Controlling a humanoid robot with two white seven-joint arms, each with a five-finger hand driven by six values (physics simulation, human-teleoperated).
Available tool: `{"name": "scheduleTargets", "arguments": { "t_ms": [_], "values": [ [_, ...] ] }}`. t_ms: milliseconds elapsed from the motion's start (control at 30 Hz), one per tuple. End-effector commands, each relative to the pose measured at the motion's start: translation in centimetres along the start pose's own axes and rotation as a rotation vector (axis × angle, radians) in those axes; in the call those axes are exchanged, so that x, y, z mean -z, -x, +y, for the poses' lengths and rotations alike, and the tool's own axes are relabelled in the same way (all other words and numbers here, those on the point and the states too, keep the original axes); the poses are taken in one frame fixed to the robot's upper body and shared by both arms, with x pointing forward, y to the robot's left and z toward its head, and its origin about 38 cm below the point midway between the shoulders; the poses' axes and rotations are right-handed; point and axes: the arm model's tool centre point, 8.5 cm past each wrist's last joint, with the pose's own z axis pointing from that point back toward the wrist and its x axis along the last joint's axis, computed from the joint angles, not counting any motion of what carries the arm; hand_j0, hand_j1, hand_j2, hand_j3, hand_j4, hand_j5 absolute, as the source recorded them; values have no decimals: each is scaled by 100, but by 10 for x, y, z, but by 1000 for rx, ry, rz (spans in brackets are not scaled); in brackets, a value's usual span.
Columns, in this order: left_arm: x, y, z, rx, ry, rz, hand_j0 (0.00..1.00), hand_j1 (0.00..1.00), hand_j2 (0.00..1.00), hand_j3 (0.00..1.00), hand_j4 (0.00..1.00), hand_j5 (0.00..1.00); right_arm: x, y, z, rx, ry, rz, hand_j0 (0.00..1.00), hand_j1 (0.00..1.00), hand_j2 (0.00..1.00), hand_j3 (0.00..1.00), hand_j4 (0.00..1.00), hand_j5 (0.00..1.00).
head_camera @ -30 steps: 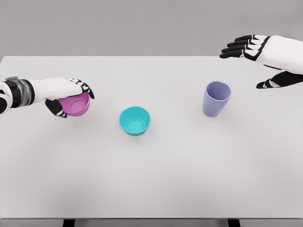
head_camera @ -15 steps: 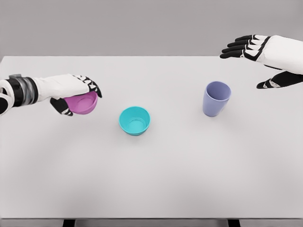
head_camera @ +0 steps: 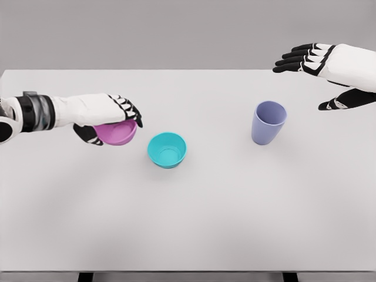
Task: Stacking bowl and cup with both arms
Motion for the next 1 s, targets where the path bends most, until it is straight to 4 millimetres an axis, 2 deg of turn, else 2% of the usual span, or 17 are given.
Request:
{"name": "scheduleTargets", "arguments": {
  "t_ms": [0, 433, 800, 967],
  "values": [
    [4, -6, 2, 19, -7, -39, 66, 66, 66, 66, 66, 66, 0, 0, -1, 6, 4, 1, 100, 100, 100, 100, 100, 100],
    [16, -26, 13, 79, -33, -140, 66, 66, 66, 66, 66, 66, 0, 0, -1, 5, 4, -1, 100, 100, 100, 100, 100, 100],
    [42, -49, 20, 114, -54, -198, 66, 66, 66, 66, 66, 66, 0, 0, -1, 6, 4, 1, 100, 100, 100, 100, 100, 100],
    [49, -58, 18, 117, -47, -225, 66, 66, 66, 66, 66, 66, 0, 0, -1, 6, 4, 1, 100, 100, 100, 100, 100, 100]
  ]
}}
